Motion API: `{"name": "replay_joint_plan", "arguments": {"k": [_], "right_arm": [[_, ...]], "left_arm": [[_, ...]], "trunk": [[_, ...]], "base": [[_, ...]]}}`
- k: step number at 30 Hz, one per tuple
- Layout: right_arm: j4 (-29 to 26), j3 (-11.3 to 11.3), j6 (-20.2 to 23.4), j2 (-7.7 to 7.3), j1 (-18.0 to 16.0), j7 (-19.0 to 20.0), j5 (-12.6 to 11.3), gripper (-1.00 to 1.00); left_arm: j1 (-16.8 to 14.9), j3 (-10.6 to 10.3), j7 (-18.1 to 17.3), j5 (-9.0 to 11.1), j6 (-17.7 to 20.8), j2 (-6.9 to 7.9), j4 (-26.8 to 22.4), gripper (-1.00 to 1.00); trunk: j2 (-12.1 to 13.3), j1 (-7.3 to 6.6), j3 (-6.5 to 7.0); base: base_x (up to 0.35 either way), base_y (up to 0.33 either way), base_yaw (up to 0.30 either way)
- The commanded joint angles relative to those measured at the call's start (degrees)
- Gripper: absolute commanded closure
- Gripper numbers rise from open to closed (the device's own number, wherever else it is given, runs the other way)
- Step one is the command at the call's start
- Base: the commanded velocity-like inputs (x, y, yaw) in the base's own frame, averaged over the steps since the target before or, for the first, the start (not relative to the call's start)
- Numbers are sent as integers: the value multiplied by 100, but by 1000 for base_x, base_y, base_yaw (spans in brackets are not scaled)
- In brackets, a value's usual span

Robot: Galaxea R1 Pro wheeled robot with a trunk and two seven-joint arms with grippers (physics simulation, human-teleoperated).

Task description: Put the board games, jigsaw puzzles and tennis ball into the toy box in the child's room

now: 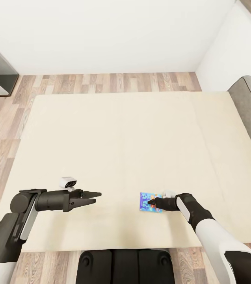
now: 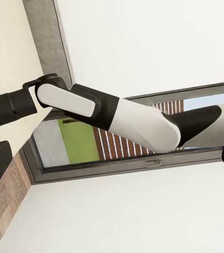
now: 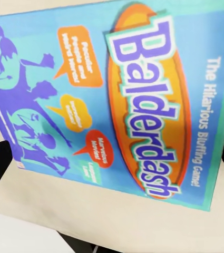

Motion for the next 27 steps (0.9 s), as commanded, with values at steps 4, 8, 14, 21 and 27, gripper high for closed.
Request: {"name": "replay_joint_plan", "arguments": {"k": [4, 8, 14, 21, 27], "right_arm": [[-6, -17, 39, 0, -1, 2, -28, -100], [-6, -17, 39, 1, -1, 2, -28, -100], [-6, -17, 35, 1, -1, 2, -29, -100], [-6, -17, 31, 2, -1, 2, -29, -100], [-6, -17, 30, 3, -1, 2, -30, -100]], "left_arm": [[-2, -1, -21, -2, 61, 2, -1, -100], [-2, -1, -21, -2, 63, 2, -1, -100], [-2, -1, -21, -2, 61, 2, -1, -100], [-2, -1, -21, -2, 59, 2, -1, -100], [-2, -1, -21, -2, 61, 2, -1, -100]], "trunk": [[-9, 3, -6], [-9, 3, -6], [-9, 3, -6], [-9, 3, -6], [-9, 3, -6]], "base": [[0, 30, 0], [0, 68, 0], [0, 24, 0], [0, 4, 0], [0, 0, 0]]}}
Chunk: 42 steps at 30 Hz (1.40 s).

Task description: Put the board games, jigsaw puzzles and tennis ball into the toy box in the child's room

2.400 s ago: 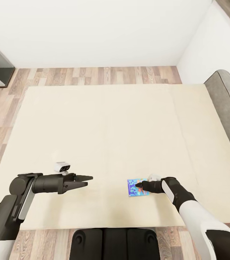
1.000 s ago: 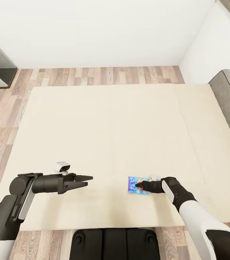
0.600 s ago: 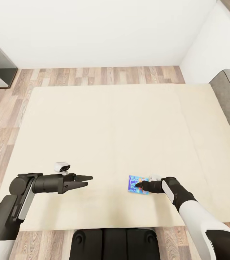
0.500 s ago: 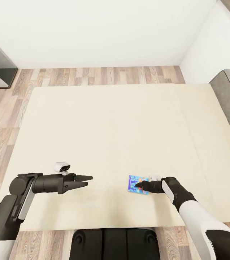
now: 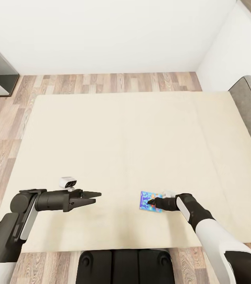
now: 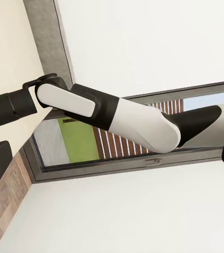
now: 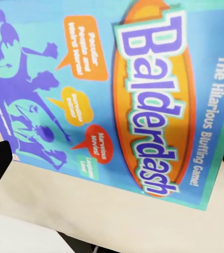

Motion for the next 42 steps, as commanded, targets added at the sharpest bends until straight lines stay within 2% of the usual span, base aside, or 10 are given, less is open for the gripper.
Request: {"name": "replay_joint_plan", "arguments": {"k": [1, 15, 42], "right_arm": [[-6, -17, 39, 2, -1, 2, -28, -100], [-7, -17, 39, -2, -1, 2, -34, -100], [-6, -17, 39, 6, -1, 2, -34, -100]], "left_arm": [[-2, -1, -21, -2, 61, 2, -1, -100], [-2, -1, -21, -2, 61, 2, -1, -100], [-2, -1, -21, -2, 62, 2, -1, -100]], "trunk": [[-9, 3, -6], [-9, 3, -25], [-9, 3, -26]], "base": [[0, 0, 0], [0, 0, 69], [0, 43, 2]]}}
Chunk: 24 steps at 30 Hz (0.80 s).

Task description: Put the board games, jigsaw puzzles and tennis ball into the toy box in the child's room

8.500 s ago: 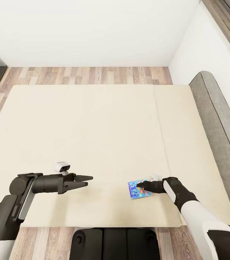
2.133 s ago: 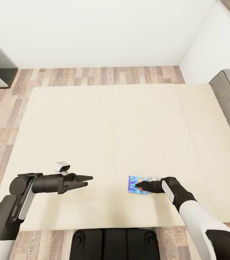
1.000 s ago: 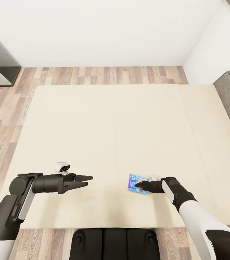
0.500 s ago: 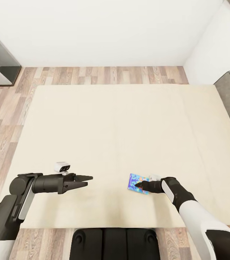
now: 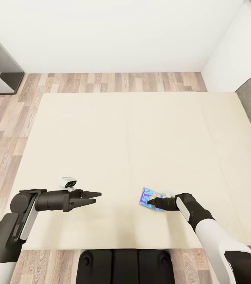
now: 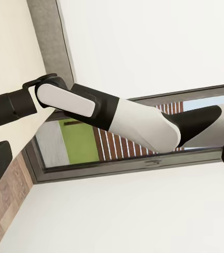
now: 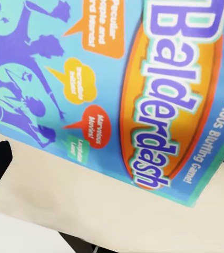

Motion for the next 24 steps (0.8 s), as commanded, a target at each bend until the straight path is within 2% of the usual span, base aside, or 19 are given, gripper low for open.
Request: {"name": "replay_joint_plan", "arguments": {"k": [1, 24], "right_arm": [[-6, -17, 39, 1, -1, 1, -27, -100], [-6, -17, 39, 1, -1, 1, -25, -100]], "left_arm": [[-2, -2, -22, -2, 62, 2, 0, -100], [-2, -2, -22, -2, 62, 2, 0, -100]], "trunk": [[-9, 3, -6], [-9, 3, -6]], "base": [[0, 60, 0], [0, 60, 0]]}}
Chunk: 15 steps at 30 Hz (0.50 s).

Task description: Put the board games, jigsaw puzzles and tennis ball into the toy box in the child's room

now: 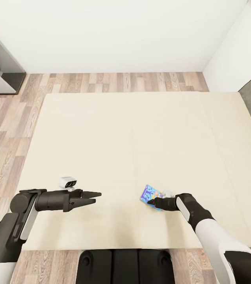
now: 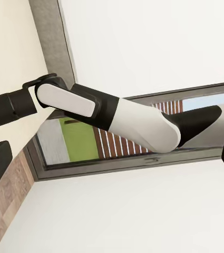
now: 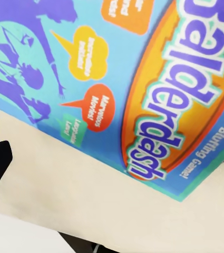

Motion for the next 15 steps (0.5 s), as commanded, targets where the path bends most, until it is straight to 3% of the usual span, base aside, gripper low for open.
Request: {"name": "replay_joint_plan", "arguments": {"k": [1, 15], "right_arm": [[-6, -17, 39, 1, -1, 2, -27, -100], [-9, -17, 31, -8, -1, 2, -24, -100]], "left_arm": [[-2, -1, -21, -2, 61, 2, -1, -100], [-2, 6, -21, -1, 61, 18, -1, -100]], "trunk": [[-9, 3, -6], [-9, 3, -6]], "base": [[0, 12, 0], [0, 1, 0]]}}
